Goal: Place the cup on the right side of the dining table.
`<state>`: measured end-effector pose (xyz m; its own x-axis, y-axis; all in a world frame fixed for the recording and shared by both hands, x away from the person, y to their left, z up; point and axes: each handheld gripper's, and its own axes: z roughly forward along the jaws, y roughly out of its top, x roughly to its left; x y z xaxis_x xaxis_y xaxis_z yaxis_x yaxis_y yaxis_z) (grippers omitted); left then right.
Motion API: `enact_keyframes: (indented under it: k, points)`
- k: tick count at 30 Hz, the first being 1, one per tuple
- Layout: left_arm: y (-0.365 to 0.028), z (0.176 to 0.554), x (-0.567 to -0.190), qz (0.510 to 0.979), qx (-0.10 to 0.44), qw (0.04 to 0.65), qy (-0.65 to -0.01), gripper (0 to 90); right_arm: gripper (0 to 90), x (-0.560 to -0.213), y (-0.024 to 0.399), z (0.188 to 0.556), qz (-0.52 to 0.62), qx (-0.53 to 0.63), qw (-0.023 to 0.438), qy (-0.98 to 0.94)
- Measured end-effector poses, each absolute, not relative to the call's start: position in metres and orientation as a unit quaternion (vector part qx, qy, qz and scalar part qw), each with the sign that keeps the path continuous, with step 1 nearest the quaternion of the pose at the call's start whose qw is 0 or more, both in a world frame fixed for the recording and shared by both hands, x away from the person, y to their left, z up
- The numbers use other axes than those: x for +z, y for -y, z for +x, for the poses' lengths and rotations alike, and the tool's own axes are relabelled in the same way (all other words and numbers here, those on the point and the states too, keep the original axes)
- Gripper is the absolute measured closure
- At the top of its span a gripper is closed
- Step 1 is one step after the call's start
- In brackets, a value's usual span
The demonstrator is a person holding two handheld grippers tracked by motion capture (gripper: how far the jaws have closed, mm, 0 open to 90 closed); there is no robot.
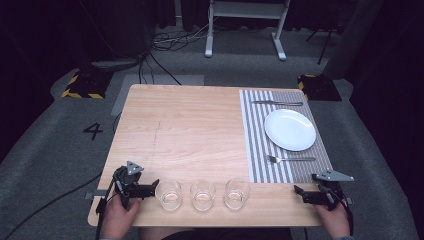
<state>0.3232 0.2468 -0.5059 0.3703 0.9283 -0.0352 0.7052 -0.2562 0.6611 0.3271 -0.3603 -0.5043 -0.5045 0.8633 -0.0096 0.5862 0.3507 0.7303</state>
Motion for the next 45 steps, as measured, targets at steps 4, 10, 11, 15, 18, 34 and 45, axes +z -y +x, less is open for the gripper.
enact_keyframes:
  k: [4, 10, 11, 15, 18, 34, 45]
  points:
    - [-0.247, 0.323, -0.506, 0.771, 0.185, 0.302, -0.530, 0.5, 11.1, -0.504, 0.360, 0.327, 0.455, 0.343, 0.202, -0.797]
    - [-0.247, 0.323, -0.506, 0.771, 0.185, 0.302, -0.530, 0.5, 13.0, -0.504, 0.360, 0.326, 0.458, 0.344, 0.204, -0.794]
    - [-0.247, 0.323, -0.506, 0.771, 0.185, 0.302, -0.529, 0.5, 13.1, -0.504, 0.360, 0.326, 0.459, 0.344, 0.205, -0.793]
    - [-0.247, 0.324, -0.506, 0.775, 0.183, 0.302, -0.525, 0.5, 14.2, -0.504, 0.360, 0.325, 0.461, 0.345, 0.207, -0.792]
    - [-0.247, 0.324, -0.506, 0.775, 0.183, 0.302, -0.525, 0.5, 14.2, -0.504, 0.360, 0.325, 0.461, 0.345, 0.206, -0.791]
    - [-0.248, 0.327, -0.506, 0.775, 0.182, 0.303, -0.523, 0.5, 14.0, -0.503, 0.361, 0.322, 0.457, 0.353, 0.218, -0.787]
    - [-0.248, 0.328, -0.506, 0.775, 0.183, 0.301, -0.524, 0.6, 2.5, -0.478, 0.356, 0.303, 0.416, 0.421, 0.228, -0.773]
